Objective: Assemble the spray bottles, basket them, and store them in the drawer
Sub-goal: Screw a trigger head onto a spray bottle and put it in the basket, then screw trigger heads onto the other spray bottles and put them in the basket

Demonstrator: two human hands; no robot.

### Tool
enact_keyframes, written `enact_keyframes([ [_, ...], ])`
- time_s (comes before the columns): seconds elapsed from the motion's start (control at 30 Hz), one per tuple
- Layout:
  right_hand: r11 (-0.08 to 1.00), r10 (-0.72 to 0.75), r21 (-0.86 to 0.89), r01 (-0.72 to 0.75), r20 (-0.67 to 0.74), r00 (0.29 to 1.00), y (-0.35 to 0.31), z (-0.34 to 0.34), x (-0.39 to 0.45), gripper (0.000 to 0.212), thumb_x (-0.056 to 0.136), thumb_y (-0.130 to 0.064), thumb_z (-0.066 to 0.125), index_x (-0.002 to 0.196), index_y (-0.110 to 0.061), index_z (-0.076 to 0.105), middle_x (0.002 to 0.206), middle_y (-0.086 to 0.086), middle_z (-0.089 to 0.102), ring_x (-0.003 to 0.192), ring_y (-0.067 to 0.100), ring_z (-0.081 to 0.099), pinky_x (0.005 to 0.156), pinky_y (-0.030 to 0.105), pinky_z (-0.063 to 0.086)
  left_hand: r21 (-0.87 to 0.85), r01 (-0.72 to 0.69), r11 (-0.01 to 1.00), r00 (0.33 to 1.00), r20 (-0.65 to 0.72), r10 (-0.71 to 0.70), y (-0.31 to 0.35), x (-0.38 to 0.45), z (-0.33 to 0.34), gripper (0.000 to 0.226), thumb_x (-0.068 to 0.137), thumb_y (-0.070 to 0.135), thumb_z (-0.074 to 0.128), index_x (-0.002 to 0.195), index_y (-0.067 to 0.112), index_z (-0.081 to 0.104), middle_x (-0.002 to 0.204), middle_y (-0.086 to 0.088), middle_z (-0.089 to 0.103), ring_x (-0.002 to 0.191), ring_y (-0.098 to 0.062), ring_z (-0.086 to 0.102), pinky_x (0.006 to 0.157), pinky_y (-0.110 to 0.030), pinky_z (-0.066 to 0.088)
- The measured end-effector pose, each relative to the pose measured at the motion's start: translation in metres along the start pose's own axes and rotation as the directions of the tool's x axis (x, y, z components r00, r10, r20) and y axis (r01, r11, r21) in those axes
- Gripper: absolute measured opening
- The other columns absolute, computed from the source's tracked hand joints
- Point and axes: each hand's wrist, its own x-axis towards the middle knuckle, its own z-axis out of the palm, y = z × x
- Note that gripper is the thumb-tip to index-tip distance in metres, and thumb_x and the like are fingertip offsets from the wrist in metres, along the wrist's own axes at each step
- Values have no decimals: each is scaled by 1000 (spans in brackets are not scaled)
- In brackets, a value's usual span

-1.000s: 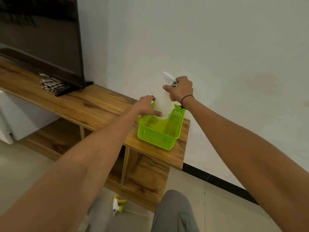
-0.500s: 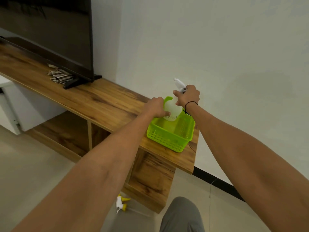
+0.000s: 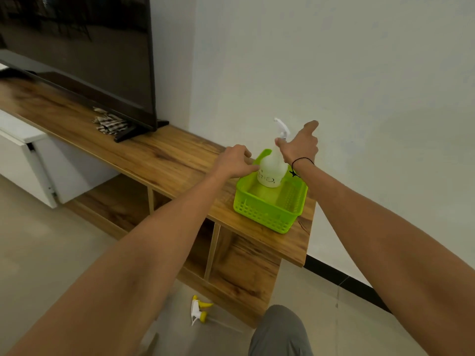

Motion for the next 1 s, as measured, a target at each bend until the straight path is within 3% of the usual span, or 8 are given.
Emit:
enact_keyframes([
  [0.1, 998, -52, 30, 53, -47, 998, -5, -10, -11, 81, 84, -36, 75, 145, -9, 29, 128, 20, 57, 107, 45, 61, 82, 44, 49, -46, 16, 999, 998, -61, -19, -8, -18, -7, 49, 83, 50, 80, 121, 19, 70, 111, 3, 78, 107, -17, 72, 92, -41, 59],
  [0.2, 989, -120, 80, 123, -47, 992, -12, -19, -28, 58, 87, -38, 69, 129, -12, 40, 109, 9, 55, 96, 40, 60, 74, 41, 45, -78, 31, 997, 988, -152, -42, -11, -39, -11, 40, 84, 47, 80, 114, 21, 72, 92, 12, 73, 95, -14, 72, 81, -35, 58],
  [0.37, 941, -279, 196, 276, -10, 960, -26, -16, -71, 39, 90, -39, 64, 116, -14, 49, 112, 1, 63, 96, 27, 49, 80, 37, 37, -132, 29, 991, 964, -258, -63, -14, -78, -19, 28, 85, 44, 79, 106, 26, 72, 81, 12, 70, 79, -4, 68, 70, -31, 54],
  [0.5, 904, -349, 277, 327, 33, 937, -37, -3, -118, 35, 90, -38, 64, 112, -15, 51, 88, 4, 65, 85, 26, 59, 77, 38, 44, -133, 29, 991, 946, -315, -70, -20, -115, -31, 19, 88, 42, 80, 100, 29, 72, 76, 14, 69, 75, 3, 65, 66, -24, 50],
  [0.6, 881, -387, 315, 354, 45, 921, -40, 11, -155, 31, 89, -38, 62, 107, -15, 52, 67, 1, 63, 74, 21, 58, 77, 42, 49, -140, 54, 989, 952, -291, -93, -37, -147, -32, 20, 90, 46, 78, 101, 32, 70, 86, 14, 71, 80, -1, 67, 67, -23, 51],
  [0.73, 857, -450, 326, 399, 95, 888, -34, 34, -199, 26, 88, -34, 65, 101, -13, 56, 69, 2, 65, 72, 30, 65, 76, 48, 54, -107, 84, 991, 959, -262, -110, -72, -186, -29, 17, 92, 44, 78, 102, 33, 70, 86, 18, 69, 80, 2, 68, 70, -21, 54],
  [0.83, 861, -464, 311, 403, 157, 872, -21, 56, -223, 20, 88, -33, 67, 96, -16, 58, 62, -5, 61, 62, 20, 61, 66, 39, 51, -118, 133, 984, 958, -237, -158, -102, -210, -18, 18, 92, 43, 78, 103, 28, 73, 86, 16, 71, 80, 2, 68, 73, -23, 56],
  [1.0, 868, -491, 243, 434, 278, 826, 10, 92, -254, 19, 91, -36, 66, 94, -18, 58, 61, -9, 58, 59, 14, 59, 59, 35, 48, -131, 262, 956, 950, -137, -279, -157, -254, 16, 13, 92, 43, 77, 95, 34, 69, 77, 17, 69, 72, 1, 65, 61, -21, 47],
])
